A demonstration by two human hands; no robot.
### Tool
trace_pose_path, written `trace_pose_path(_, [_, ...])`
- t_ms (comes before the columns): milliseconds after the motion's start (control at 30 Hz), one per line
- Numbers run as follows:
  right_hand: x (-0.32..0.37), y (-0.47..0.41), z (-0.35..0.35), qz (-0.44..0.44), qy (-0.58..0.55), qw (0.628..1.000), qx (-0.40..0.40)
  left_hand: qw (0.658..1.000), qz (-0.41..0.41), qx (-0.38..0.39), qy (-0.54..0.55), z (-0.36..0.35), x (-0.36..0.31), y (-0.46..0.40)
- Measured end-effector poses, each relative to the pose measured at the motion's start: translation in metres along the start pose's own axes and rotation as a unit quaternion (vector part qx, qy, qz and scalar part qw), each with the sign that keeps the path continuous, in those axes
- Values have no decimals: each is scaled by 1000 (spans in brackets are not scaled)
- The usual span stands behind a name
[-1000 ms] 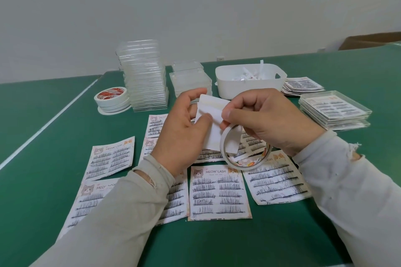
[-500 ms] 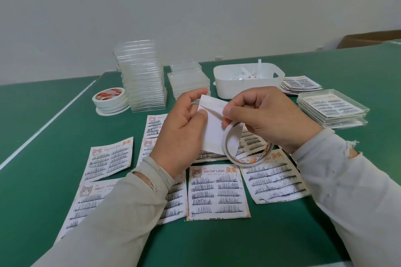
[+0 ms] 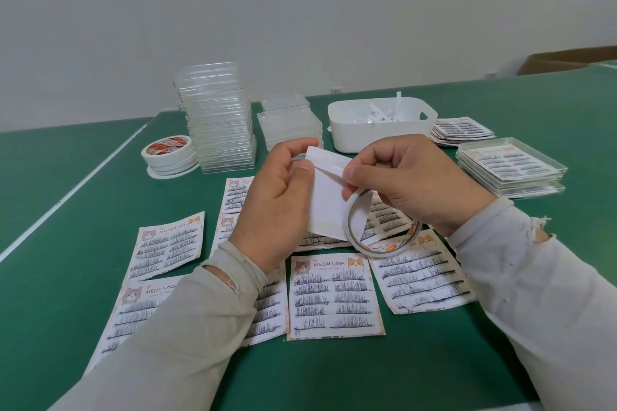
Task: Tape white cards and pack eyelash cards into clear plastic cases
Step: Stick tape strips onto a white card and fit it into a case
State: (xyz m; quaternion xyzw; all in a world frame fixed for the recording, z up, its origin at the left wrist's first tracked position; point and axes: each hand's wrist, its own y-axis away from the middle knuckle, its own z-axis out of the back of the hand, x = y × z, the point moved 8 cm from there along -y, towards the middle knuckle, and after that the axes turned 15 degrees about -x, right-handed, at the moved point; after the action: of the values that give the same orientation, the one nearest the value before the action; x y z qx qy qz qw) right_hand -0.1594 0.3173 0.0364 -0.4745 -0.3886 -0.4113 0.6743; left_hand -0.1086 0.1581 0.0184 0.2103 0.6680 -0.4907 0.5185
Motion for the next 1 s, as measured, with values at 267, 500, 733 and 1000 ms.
trace_pose_path(267, [5,2,1,11,31,999,-10,999,-30,-27,-20,2,-5,-2])
trace_pose_path(500, [4,-1,6,35,97,991,-84,998,-48,-31,-35,0,-6,1])
trace_pose_path(733, [2,-2,9,34,117,988,-98,998,-53,-25,-22,-2,-9,3])
trace_pose_path(1000, [-1,-3,9,33,128,986,-98,998,-60,-23,-2,-2,-11,6])
